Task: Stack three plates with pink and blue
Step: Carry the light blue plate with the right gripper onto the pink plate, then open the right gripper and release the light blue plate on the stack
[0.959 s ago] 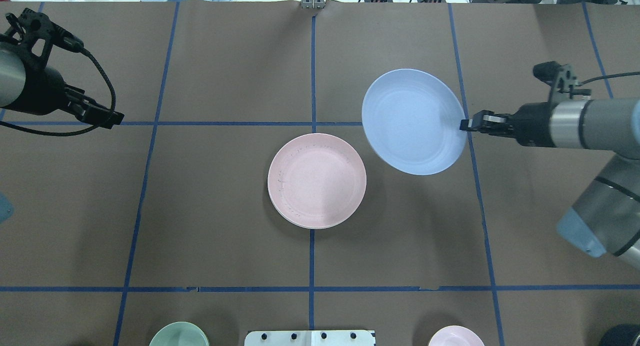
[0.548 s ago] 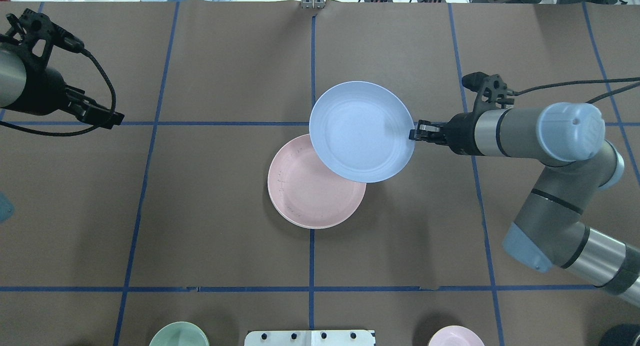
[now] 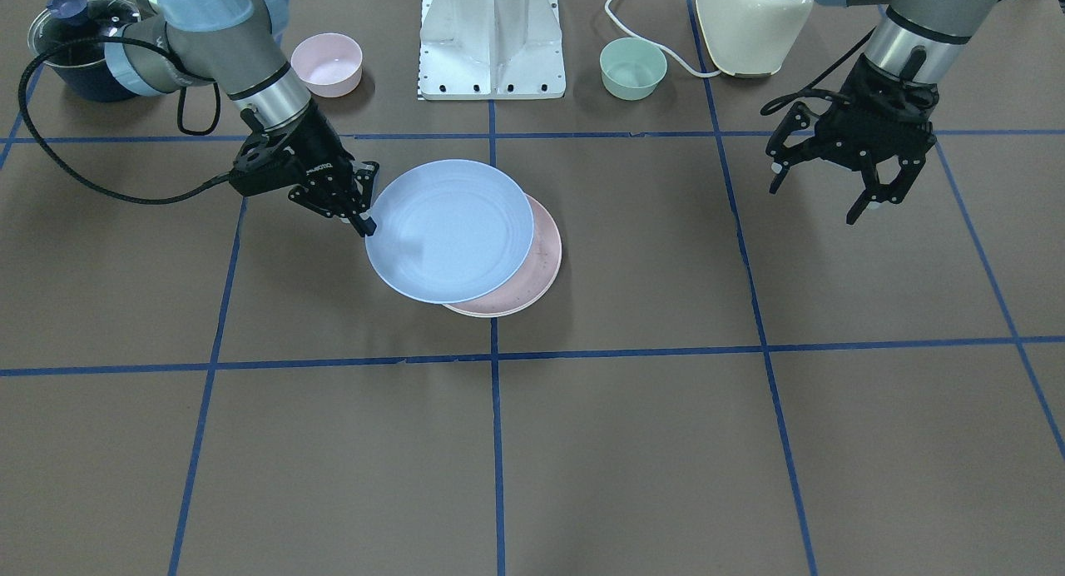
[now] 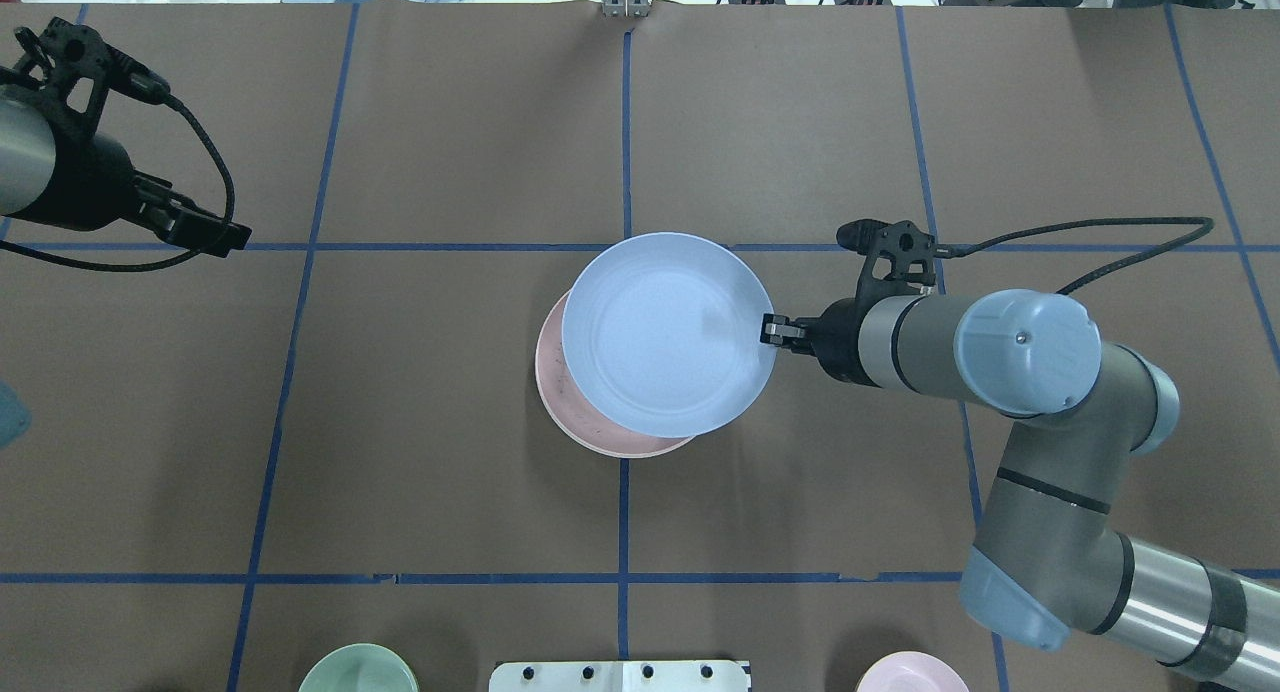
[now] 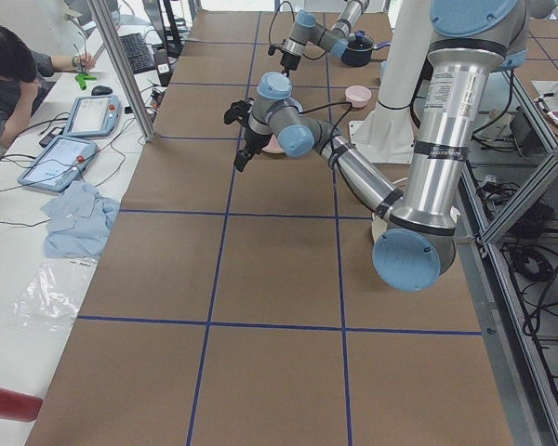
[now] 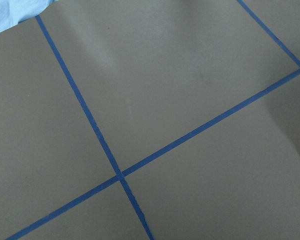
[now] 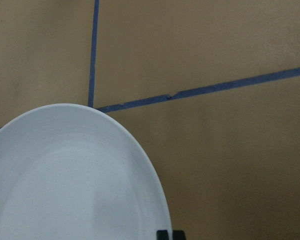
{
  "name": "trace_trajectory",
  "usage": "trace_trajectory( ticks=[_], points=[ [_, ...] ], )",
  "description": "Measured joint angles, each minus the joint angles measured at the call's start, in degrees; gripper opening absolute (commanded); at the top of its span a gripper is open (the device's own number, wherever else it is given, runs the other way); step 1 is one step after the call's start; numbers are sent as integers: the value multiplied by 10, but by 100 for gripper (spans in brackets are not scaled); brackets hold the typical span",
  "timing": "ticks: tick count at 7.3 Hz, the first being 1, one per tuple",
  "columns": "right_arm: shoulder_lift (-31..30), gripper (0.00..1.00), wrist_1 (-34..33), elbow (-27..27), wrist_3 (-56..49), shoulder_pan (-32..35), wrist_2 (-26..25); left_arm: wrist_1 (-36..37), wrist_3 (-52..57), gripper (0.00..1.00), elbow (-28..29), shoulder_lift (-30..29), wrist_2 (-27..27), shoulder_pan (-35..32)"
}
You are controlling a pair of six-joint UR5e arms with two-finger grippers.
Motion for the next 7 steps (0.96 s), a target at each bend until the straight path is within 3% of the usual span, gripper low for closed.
trace_trajectory(
  ticks=[4,7],
  points=[
    [50,0,-92,-5,0,-30,-38,0,0,100,0,1,0,0],
    [65,0,-102,-24,-1,-39,-52,0,0,100,0,3,-1,0]
  ],
)
